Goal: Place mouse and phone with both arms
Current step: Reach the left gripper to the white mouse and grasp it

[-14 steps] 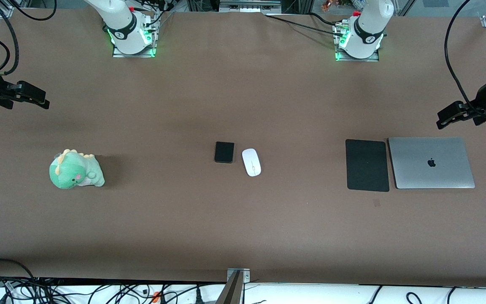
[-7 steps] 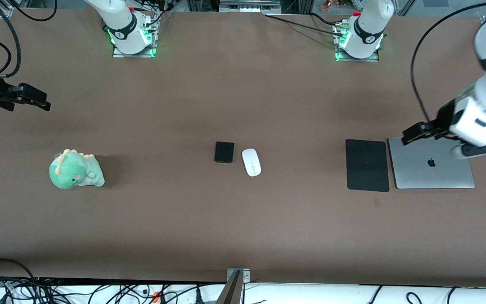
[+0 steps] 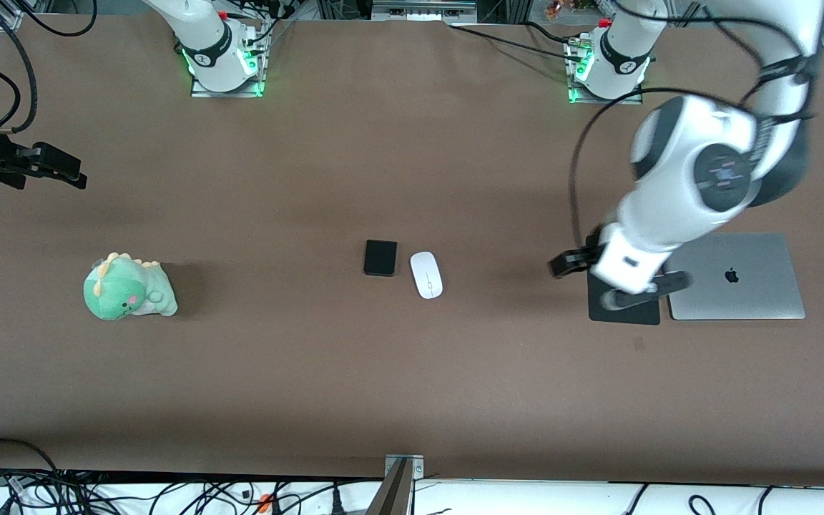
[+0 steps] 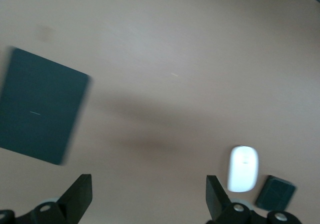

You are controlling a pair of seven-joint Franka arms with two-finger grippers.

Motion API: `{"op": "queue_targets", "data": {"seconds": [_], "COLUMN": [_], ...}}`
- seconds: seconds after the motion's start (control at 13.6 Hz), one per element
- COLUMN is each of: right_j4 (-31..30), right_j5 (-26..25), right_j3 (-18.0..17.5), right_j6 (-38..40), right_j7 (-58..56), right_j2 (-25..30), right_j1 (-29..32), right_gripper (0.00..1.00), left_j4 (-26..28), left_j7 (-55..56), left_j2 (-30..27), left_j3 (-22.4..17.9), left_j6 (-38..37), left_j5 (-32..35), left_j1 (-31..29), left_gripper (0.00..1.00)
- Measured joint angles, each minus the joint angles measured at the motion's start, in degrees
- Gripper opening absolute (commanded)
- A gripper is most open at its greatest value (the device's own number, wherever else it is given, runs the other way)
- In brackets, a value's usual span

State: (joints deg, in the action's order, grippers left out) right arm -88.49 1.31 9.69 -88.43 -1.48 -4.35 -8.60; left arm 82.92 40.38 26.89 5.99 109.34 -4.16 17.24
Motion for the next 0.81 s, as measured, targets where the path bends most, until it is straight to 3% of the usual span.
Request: {"op": "queue_targets", "data": {"seconds": [0.22,0.44,0.81], "right_j4": [0.0,0.0,0.0], "right_j5": [0.0,0.0,0.0], "right_j3": [0.0,0.0,0.0], "right_j6": [0.0,0.3,1.4], "right_j7": [0.0,-0.1,-0.3], "right_j2": [-0.8,-1.7,-2.9], "right_j1": [0.0,0.0,0.0], "right_gripper": [1.0,1.0,1.0], "left_j4": [-7.0,-8.4,-9.1], "left_j7": [7.6,13.3,20.0], "left_j2": [9.9,16.3,22.2], "left_j3": [-0.1,-0.5,-1.1], "left_j6": [5.9,11.7,13.8], "left_j5": [0.0,1.9,7.0], "left_j1": [7.9,14.0,18.9], "left_gripper": [1.0,1.0,1.0]}}
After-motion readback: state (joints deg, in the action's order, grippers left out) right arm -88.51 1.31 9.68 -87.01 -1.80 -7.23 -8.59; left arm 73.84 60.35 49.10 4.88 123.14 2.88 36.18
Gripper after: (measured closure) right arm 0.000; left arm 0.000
